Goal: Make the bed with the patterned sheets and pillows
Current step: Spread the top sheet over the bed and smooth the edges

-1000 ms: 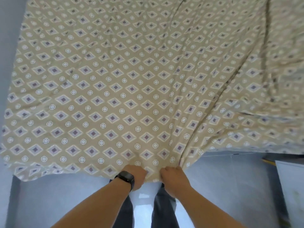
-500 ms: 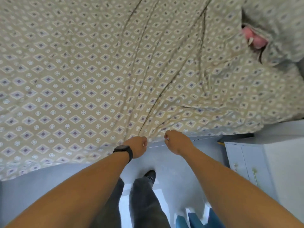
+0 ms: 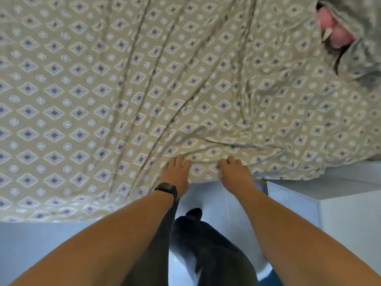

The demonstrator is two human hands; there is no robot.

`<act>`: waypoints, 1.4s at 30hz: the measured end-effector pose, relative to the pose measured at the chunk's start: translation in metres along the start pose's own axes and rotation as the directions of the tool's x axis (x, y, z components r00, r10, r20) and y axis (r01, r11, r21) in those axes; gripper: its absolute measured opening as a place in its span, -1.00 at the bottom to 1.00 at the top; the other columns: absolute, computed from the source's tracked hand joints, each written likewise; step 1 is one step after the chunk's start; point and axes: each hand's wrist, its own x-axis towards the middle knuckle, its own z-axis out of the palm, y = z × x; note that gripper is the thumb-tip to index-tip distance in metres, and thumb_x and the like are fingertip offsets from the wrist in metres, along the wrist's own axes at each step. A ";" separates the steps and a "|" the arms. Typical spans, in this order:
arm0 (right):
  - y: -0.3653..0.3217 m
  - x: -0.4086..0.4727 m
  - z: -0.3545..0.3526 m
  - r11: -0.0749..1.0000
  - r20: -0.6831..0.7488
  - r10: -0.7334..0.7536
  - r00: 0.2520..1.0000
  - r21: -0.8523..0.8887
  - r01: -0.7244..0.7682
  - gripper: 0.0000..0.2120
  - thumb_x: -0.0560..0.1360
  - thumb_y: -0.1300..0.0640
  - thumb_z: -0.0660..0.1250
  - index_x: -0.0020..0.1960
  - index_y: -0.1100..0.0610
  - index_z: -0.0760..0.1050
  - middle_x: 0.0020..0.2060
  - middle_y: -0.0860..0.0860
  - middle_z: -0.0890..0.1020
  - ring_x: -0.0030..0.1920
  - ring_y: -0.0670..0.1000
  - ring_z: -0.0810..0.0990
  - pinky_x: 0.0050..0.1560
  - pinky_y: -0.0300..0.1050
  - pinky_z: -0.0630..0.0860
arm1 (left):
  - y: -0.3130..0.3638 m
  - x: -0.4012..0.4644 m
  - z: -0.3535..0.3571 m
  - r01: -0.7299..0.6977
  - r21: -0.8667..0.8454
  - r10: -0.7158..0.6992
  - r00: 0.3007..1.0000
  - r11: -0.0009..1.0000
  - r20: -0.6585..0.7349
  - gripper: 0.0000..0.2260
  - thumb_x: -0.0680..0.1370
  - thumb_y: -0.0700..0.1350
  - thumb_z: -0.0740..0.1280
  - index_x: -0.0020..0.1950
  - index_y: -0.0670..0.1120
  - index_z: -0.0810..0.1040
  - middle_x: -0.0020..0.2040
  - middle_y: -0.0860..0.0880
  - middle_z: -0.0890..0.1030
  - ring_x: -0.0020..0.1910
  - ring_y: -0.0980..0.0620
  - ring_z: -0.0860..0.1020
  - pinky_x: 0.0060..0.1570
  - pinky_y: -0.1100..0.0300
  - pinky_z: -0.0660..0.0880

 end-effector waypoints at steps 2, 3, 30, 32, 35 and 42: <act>0.018 0.017 0.010 0.998 -0.025 0.007 1.000 -0.063 -0.008 -0.53 0.53 0.22 0.33 0.40 0.06 0.29 0.28 0.10 0.41 0.25 0.19 0.43 0.15 0.09 0.45 | 0.006 0.018 0.011 0.008 0.108 -0.003 0.999 0.994 -0.044 -0.47 0.56 -0.12 0.28 0.52 -0.01 0.21 0.44 -0.12 0.30 0.38 -0.20 0.32 0.39 -0.07 0.32; 0.028 0.024 0.017 0.993 -0.035 -0.009 0.999 -0.114 0.005 -0.54 0.53 0.23 0.32 0.40 0.07 0.31 0.26 0.11 0.44 0.25 0.20 0.45 0.16 0.08 0.45 | 0.012 0.025 0.016 0.008 0.160 0.001 0.999 0.987 -0.054 -0.50 0.58 -0.15 0.24 0.52 -0.01 0.22 0.40 -0.11 0.35 0.35 -0.18 0.36 0.38 -0.06 0.32; 0.246 0.004 0.064 0.073 0.265 0.544 0.796 0.930 -0.359 -0.54 0.54 -0.08 0.38 0.34 0.13 0.43 0.23 0.13 0.55 0.20 0.24 0.56 0.17 0.13 0.54 | 0.225 0.054 0.029 0.101 -0.178 -0.063 0.976 0.979 0.208 -0.73 0.62 -0.04 0.25 0.32 0.02 0.42 0.34 -0.04 0.43 0.23 -0.15 0.47 0.13 -0.02 0.46; 0.264 0.019 0.072 -0.129 0.440 0.481 0.758 0.891 -0.435 -0.34 0.52 -0.14 0.43 0.46 0.19 0.34 0.27 0.18 0.53 0.21 0.24 0.55 0.12 0.09 0.55 | 0.247 0.069 0.029 0.124 -0.237 -0.071 0.973 0.964 0.219 -0.68 0.62 -0.06 0.25 0.38 0.01 0.39 0.34 -0.04 0.41 0.23 -0.17 0.48 0.12 -0.01 0.46; 0.262 0.007 0.050 0.073 0.394 0.374 0.839 0.890 -0.450 -0.39 0.58 -0.13 0.34 0.48 0.21 0.34 0.32 0.17 0.52 0.26 0.23 0.53 0.10 -0.02 0.45 | 0.273 0.074 0.022 0.176 -0.331 -0.092 0.963 0.927 0.253 -0.71 0.62 -0.07 0.26 0.34 0.00 0.42 0.30 -0.07 0.45 0.17 -0.16 0.52 0.16 0.00 0.47; 0.229 -0.092 -0.090 0.330 0.152 0.188 0.970 0.921 -0.208 -0.62 0.61 0.00 0.25 0.38 0.09 0.44 0.25 0.06 0.56 0.14 0.09 0.52 0.13 -0.04 0.45 | 0.294 -0.030 -0.091 0.207 -0.361 -0.086 0.942 0.909 0.324 -0.74 0.62 -0.12 0.25 0.31 -0.02 0.51 0.31 -0.10 0.52 0.23 -0.14 0.52 0.21 0.07 0.46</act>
